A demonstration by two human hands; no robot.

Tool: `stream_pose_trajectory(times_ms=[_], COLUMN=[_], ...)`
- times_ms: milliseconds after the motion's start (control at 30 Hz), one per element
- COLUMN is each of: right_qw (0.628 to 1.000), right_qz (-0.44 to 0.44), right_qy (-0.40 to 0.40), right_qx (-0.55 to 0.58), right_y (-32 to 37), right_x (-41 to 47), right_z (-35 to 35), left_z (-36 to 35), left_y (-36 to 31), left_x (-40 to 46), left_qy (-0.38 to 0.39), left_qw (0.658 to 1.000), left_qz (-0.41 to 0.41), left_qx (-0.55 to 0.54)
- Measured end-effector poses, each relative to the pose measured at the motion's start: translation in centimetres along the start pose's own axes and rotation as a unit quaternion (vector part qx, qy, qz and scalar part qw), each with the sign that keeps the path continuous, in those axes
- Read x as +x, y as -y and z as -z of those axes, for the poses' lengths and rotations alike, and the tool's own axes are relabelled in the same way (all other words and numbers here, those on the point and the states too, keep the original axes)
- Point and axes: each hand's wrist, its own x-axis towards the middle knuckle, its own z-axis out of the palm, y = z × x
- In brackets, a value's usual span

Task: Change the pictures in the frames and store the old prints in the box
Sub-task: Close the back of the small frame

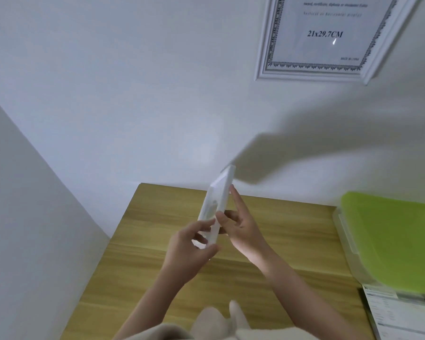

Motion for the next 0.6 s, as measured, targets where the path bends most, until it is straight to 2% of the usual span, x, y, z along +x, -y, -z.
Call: stream_pose_trajectory(times_ms=[100, 233, 433, 600], right_qw=[0.999, 0.996, 0.992, 0.985], right_qz=[0.013, 0.046, 0.049, 0.079], right_qy=[-0.027, -0.079, -0.118, -0.149], right_qx=[-0.015, -0.005, 0.009, -0.023], right_y=[0.5, 0.6, 0.4, 1.0], right_x=[0.1, -0.4, -0.8, -1.4], right_z=[-0.2, -0.4, 1.8, 4.7], left_z=[-0.7, -0.8, 1.0, 2.2], left_y=[-0.1, 0.3, 2.2, 1.9], left_x=[0.0, 0.1, 1.2, 2.5], left_qy=[-0.017, -0.02, -0.089, -0.047], left_qw=[0.998, 0.998, 0.989, 0.997], left_qz=[-0.04, -0.058, -0.008, 0.025], left_qx=[0.036, 0.026, 0.115, 0.052])
